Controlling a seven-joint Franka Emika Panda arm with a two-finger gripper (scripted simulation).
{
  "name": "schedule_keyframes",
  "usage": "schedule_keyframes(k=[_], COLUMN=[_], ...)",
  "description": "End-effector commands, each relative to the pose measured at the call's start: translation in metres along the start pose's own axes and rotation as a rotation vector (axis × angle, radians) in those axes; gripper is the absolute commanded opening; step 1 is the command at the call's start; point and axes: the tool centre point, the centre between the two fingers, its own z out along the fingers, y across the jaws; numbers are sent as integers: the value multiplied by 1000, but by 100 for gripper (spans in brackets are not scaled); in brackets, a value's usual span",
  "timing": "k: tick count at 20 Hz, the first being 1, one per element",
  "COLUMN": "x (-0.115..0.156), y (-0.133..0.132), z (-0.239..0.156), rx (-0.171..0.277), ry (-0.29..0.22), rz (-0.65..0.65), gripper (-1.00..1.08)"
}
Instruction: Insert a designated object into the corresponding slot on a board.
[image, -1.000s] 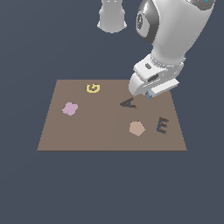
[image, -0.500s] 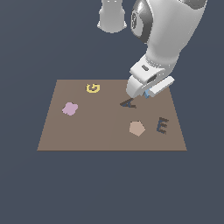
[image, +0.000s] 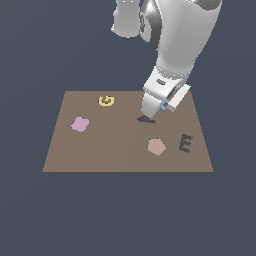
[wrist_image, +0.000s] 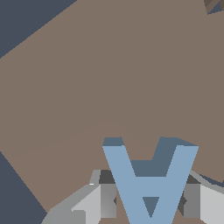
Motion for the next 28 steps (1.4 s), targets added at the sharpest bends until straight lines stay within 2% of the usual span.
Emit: schedule_keyframes(k=[1,15,28], x=[-4,-15,-11], y=[7,49,72], z=[-1,-4,-6], rx=[0,0,1], ry=[0,-1,-1], rz=[-88,-548,-789], gripper=[-100,-100,-100])
